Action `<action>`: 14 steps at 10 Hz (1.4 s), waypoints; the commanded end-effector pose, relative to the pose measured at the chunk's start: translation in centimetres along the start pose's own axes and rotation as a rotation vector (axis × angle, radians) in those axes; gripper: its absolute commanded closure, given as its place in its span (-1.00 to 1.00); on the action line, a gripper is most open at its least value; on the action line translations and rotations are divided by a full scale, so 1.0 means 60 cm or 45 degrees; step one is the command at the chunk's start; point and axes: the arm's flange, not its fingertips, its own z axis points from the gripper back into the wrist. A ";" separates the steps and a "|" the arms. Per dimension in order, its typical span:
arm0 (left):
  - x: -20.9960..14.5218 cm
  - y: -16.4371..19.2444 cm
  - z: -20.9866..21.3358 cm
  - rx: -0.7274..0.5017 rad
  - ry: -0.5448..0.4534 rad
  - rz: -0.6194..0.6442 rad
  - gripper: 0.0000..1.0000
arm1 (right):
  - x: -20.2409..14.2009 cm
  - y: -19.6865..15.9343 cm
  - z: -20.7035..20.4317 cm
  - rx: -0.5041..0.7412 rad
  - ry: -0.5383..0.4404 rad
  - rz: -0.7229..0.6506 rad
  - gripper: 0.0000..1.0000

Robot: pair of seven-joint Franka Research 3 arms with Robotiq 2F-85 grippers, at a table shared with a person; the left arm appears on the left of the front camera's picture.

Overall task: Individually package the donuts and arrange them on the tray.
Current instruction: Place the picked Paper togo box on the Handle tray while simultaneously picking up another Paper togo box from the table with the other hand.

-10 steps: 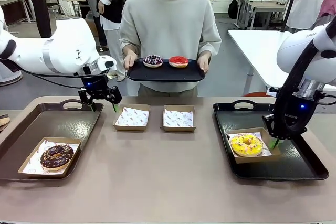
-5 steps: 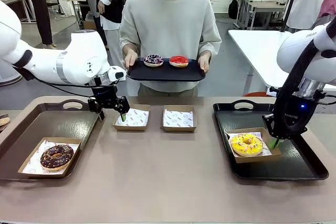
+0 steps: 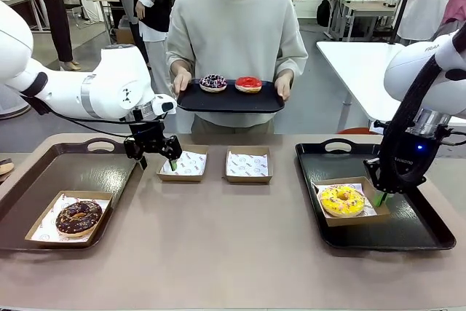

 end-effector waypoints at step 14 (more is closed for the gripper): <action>0.029 -0.020 0.006 0.092 -0.030 0.112 -0.96 | -0.031 -0.018 -0.002 -0.132 -0.074 0.046 0.97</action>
